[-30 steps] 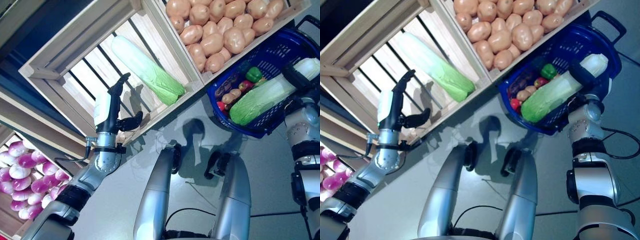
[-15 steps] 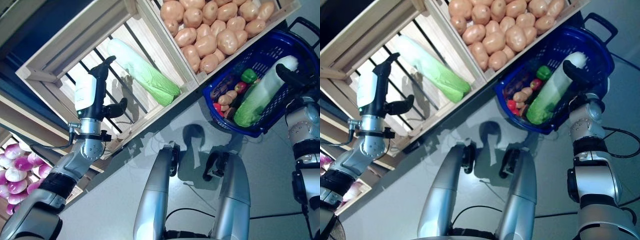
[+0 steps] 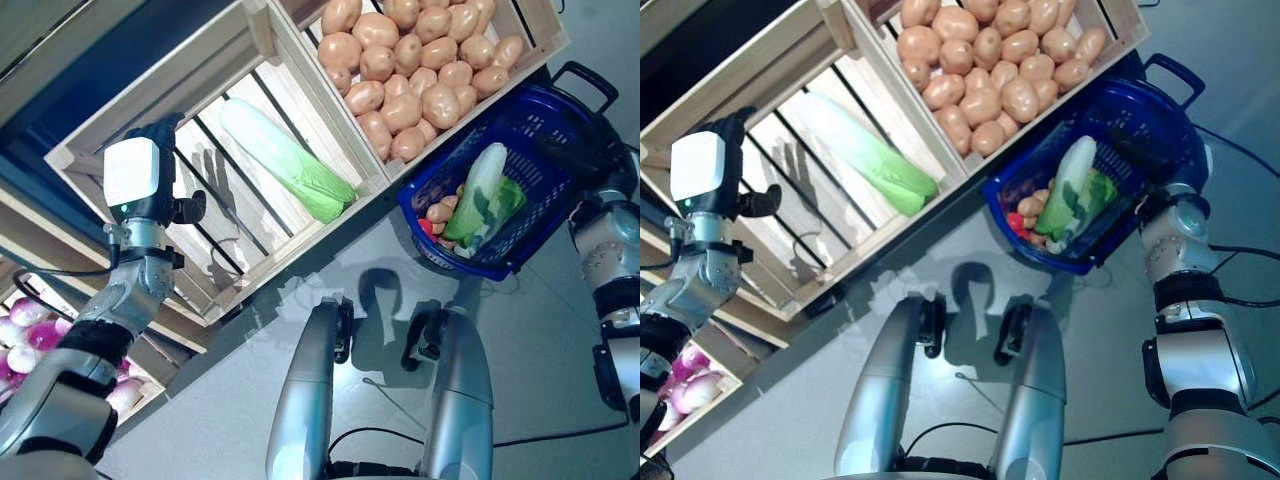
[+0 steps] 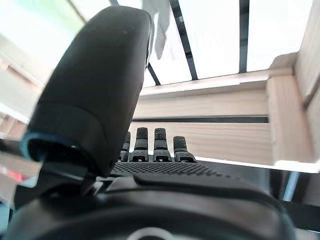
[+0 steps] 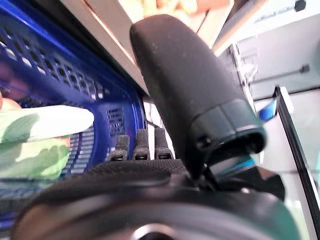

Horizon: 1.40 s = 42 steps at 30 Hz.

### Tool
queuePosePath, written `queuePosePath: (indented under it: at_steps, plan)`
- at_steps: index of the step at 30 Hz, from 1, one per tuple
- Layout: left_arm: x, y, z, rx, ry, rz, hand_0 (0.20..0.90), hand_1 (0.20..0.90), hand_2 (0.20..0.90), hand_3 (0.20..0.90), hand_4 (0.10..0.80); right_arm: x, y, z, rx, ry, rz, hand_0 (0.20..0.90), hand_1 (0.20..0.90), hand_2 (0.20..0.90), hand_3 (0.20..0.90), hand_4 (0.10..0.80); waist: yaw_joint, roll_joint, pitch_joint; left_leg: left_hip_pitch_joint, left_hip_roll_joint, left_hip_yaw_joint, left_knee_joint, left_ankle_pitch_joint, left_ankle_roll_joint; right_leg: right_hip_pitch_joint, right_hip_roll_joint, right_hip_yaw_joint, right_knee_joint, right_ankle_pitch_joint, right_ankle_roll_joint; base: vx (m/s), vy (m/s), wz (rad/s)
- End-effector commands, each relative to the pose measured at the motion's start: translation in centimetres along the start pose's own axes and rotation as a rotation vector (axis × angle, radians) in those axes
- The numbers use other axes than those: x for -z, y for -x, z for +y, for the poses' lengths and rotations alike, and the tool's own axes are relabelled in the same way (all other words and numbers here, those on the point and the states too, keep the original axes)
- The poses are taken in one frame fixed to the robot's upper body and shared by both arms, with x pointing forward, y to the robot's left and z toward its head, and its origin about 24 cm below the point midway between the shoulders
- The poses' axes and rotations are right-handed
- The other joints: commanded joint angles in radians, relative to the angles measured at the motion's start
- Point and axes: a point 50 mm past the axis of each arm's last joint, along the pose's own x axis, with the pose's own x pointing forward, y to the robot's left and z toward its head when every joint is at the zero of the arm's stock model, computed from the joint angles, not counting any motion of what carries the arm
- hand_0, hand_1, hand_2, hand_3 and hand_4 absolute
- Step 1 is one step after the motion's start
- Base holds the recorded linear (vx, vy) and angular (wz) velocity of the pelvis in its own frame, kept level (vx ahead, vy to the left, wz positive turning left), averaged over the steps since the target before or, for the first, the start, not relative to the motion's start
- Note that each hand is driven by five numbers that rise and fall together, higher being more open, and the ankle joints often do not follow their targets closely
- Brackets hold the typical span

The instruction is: Put vegetables into the basket

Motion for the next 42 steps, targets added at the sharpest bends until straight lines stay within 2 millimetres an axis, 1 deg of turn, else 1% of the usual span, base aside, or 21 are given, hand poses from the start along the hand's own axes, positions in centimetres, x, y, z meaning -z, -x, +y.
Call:
queuePosePath:
  at_steps: [1, 4, 6, 9, 14, 18, 22, 30, 36, 38, 42]
  plan:
    - [1.6, -3.3, 5.8, -0.230, -0.160, 0.040, 0.900, 0.900, 0.900, 0.900, 0.800, -4.6, 0.1, 3.3, -0.182, -0.055, -0.226, 0.900, 0.900, 0.900, 0.900, 0.800, -0.010, -0.038, -0.023, 0.176, 0.002, 0.086, -0.146, -0.021, 0.028, 0.139, 0.040, 0.022, -0.089, 0.024, -0.042, -0.006, 0.073, -0.09]
    - [1.8, -3.8, 6.7, -0.272, -0.260, 0.026, 0.900, 0.900, 0.900, 0.900, 0.800, -4.0, 0.7, 4.1, -0.257, -0.007, -0.231, 0.900, 0.900, 0.900, 0.900, 0.800, -0.027, -0.046, -0.020, 0.176, 0.009, 0.096, -0.160, -0.019, 0.025, 0.135, 0.045, 0.028, -0.103, 0.030, -0.038, -0.014, 0.076, -0.08]
    - [1.8, -4.2, 7.3, -0.292, -0.305, 0.005, 0.900, 0.900, 0.900, 0.900, 0.800, -3.4, 1.0, 4.2, -0.288, 0.027, -0.216, 0.900, 0.900, 0.900, 0.900, 0.800, -0.037, -0.049, -0.017, 0.171, 0.016, 0.102, -0.158, -0.022, 0.024, 0.127, 0.049, 0.033, -0.101, 0.030, -0.036, -0.009, 0.068, -0.03]
    - [1.2, -5.1, 8.2, -0.304, -0.367, -0.037, 0.900, 0.900, 0.900, 0.900, 0.800, -2.8, 1.2, 3.5, -0.300, 0.051, -0.189, 0.900, 0.900, 0.900, 0.900, 0.800, -0.050, -0.052, -0.011, 0.152, 0.023, 0.108, -0.145, -0.033, 0.025, 0.106, 0.054, 0.040, -0.092, 0.025, -0.034, -0.009, 0.062, -0.06]
    - [0.4, -6.2, 9.4, -0.331, -0.431, -0.088, 0.900, 0.900, 0.900, 0.900, 0.800, -2.5, 1.3, 1.8, -0.280, 0.045, -0.159, 0.900, 0.900, 0.900, 0.900, 0.800, -0.067, -0.055, -0.006, 0.091, 0.035, 0.112, -0.123, -0.044, 0.021, 0.044, 0.059, 0.044, -0.079, 0.023, -0.029, -0.014, 0.052, -0.07]
    - [0.2, -6.5, 9.9, -0.333, -0.477, -0.093, 0.900, 0.900, 0.900, 0.900, 0.800, -2.5, 1.5, 1.4, -0.286, 0.048, -0.154, 0.900, 0.900, 0.900, 0.900, 0.800, -0.072, -0.054, -0.006, 0.045, 0.042, 0.113, -0.108, -0.049, 0.016, -0.001, 0.066, 0.048, -0.073, 0.025, -0.023, -0.019, 0.040, -0.10]
    - [0.7, -6.9, 10.3, -0.303, -0.506, -0.043, 0.900, 0.900, 0.900, 0.900, 0.800, -3.3, 1.4, 1.3, -0.289, 0.049, -0.176, 0.900, 0.900, 0.900, 0.900, 0.800, -0.075, -0.051, -0.006, -0.009, 0.048, 0.112, -0.072, -0.064, 0.015, -0.054, 0.068, 0.054, -0.045, 0.015, -0.023, -0.030, 0.031, -0.05]
    - [2.1, -6.8, 9.6, -0.195, -0.557, 0.053, 0.900, 0.900, 0.900, 0.900, 0.800, -4.1, 1.4, 1.3, -0.287, 0.028, -0.206, 0.900, 0.900, 0.900, 0.900, 0.800, -0.075, -0.052, -0.006, -0.059, 0.054, 0.105, -0.037, -0.079, 0.005, -0.099, 0.068, 0.057, -0.022, 0.003, -0.021, -0.005, -0.001, -0.02]
    - [3.7, -6.3, 9.2, -0.093, -0.583, 0.163, 0.900, 0.900, 0.900, 0.900, 0.800, -4.4, 1.5, 0.9, -0.274, 0.014, -0.210, 0.900, 0.900, 0.900, 0.900, 0.800, -0.077, -0.051, -0.006, -0.086, 0.053, 0.101, -0.026, -0.085, 0.003, -0.125, 0.067, 0.059, -0.013, 0.000, -0.018, 0.000, 0.000, 0.00]
    - [4.3, -6.1, 8.8, -0.028, -0.592, 0.203, 0.900, 0.900, 0.900, 0.900, 0.800, -4.4, 1.5, 0.7, -0.272, 0.004, -0.212, 0.900, 0.900, 0.900, 0.900, 0.800, -0.076, -0.050, -0.006, -0.096, 0.055, 0.101, -0.019, -0.088, 0.003, -0.134, 0.066, 0.059, -0.009, -0.001, -0.018, 0.000, 0.000, 0.00]
    - [4.2, -6.1, 8.3, 0.058, -0.590, 0.203, 0.900, 0.900, 0.900, 0.900, 0.800, -4.5, 1.5, 0.9, -0.277, 0.010, -0.216, 0.900, 0.900, 0.900, 0.900, 0.800, -0.076, -0.050, -0.006, -0.108, 0.056, 0.100, -0.009, -0.092, 0.003, -0.144, 0.064, 0.060, -0.002, -0.004, -0.018, 0.000, 0.000, 0.00]
